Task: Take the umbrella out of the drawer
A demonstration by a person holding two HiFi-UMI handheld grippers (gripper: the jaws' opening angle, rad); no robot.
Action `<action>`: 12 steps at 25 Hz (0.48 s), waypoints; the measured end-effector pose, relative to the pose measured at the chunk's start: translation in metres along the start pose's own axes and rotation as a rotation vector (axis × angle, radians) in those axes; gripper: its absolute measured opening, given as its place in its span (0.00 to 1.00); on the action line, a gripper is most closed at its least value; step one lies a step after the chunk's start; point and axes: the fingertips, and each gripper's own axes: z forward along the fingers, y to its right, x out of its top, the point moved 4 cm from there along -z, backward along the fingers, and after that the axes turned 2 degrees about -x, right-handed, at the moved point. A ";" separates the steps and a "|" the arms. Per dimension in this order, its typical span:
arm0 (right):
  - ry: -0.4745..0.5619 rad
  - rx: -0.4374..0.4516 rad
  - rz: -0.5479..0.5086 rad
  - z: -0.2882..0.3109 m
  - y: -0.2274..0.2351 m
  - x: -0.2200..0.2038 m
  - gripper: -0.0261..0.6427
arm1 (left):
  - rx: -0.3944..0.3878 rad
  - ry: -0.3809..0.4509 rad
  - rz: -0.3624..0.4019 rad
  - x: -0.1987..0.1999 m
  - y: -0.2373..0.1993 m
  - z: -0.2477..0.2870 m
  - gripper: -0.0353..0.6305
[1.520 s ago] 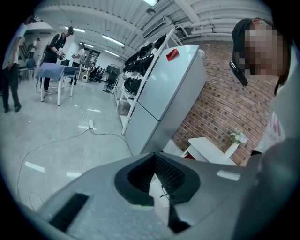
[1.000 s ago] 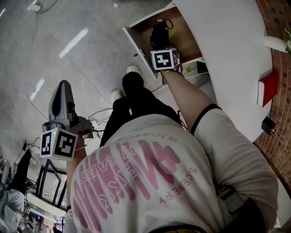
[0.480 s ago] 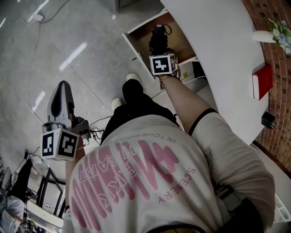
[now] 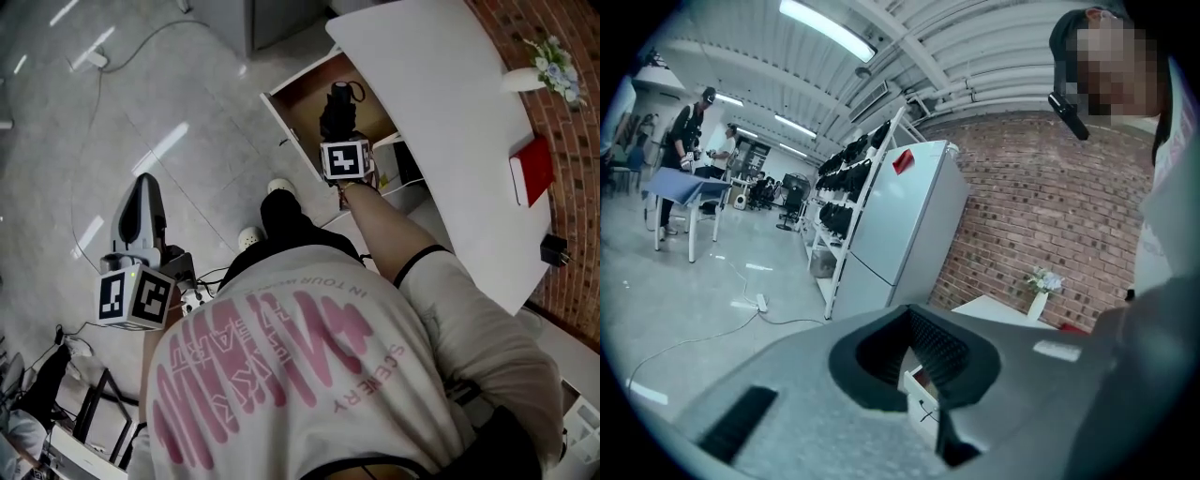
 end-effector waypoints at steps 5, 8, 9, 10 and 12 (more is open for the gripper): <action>-0.001 -0.005 0.045 -0.022 0.000 -0.011 0.42 | -0.029 0.045 0.024 0.016 0.005 -0.008 0.06; 0.002 -0.001 0.076 -0.035 -0.002 -0.020 0.42 | -0.050 0.062 0.031 0.023 0.008 -0.010 0.06; 0.007 0.002 0.091 -0.040 -0.003 -0.023 0.42 | -0.059 0.068 0.033 0.026 0.010 -0.011 0.06; 0.009 0.008 0.111 -0.045 -0.004 -0.025 0.42 | -0.068 0.075 0.037 0.028 0.012 -0.012 0.06; 0.016 0.024 0.161 -0.057 -0.006 -0.028 0.42 | -0.088 0.089 0.043 0.033 0.015 -0.013 0.06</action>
